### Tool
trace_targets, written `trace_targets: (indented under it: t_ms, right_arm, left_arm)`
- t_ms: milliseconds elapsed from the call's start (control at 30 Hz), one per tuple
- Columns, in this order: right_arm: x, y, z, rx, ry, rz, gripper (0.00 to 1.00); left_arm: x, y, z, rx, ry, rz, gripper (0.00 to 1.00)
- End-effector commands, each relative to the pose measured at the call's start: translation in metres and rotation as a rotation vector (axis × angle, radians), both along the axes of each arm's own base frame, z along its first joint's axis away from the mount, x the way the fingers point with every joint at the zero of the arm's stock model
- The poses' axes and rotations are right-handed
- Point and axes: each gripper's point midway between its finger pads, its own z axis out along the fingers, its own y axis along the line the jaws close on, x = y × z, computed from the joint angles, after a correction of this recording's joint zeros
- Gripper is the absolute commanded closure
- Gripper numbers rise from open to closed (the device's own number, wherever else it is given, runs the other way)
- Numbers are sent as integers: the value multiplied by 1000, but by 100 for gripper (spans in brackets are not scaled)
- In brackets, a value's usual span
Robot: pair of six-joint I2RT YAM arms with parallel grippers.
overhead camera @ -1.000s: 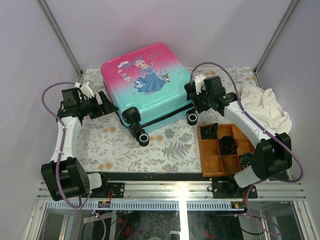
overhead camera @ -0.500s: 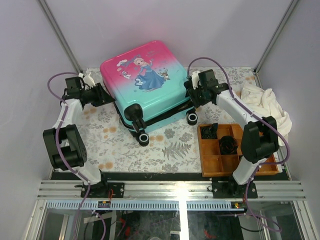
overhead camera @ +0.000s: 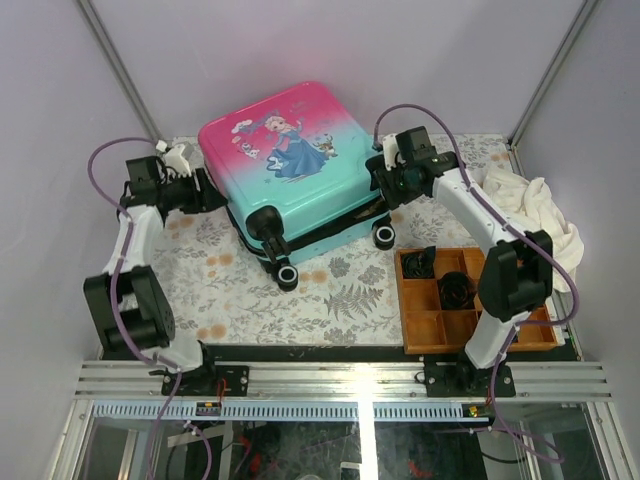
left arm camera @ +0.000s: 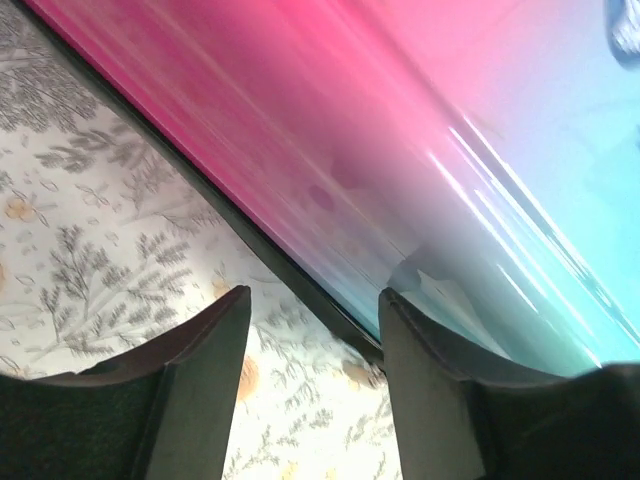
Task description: Pack the luggage
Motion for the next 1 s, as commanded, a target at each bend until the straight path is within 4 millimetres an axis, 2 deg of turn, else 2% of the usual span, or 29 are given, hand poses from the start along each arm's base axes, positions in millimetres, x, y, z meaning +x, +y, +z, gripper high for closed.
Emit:
trace_targets:
  t_ms: [0,33,133,267,367,533,667,833,967]
  right_arm:
    - [-2,40,118,226,-281,112,100]
    - [-3,38,123,227,-294,113,100]
    - [-4,31,113,191,-292,101,100]
    - [0,20,88,122,-273,78,100]
    - [4,17,74,106,-250,69,100]
    - [9,7,61,82,-224,29,100]
    - [10,-5,54,92,-202,0,100]
    - [6,-5,49,102,-187,0,100]
    - [6,-3,52,115,-184,2,100]
  left_arm:
    - [-32,3,16,59,-164,-68,44]
    - [-40,4,14,65,-181,-79,43]
    - [-68,0,-3,170,-230,-179,42]
    - [-88,-8,-25,219,-258,-257,40]
    - [-98,-25,-35,222,-291,-355,40]
    - [-98,-48,-54,278,-314,-424,47]
    - [-96,-51,-60,266,-350,-420,51]
    - [-100,-56,-68,287,-403,-471,53]
    - [-96,-57,-65,288,-453,-466,56]
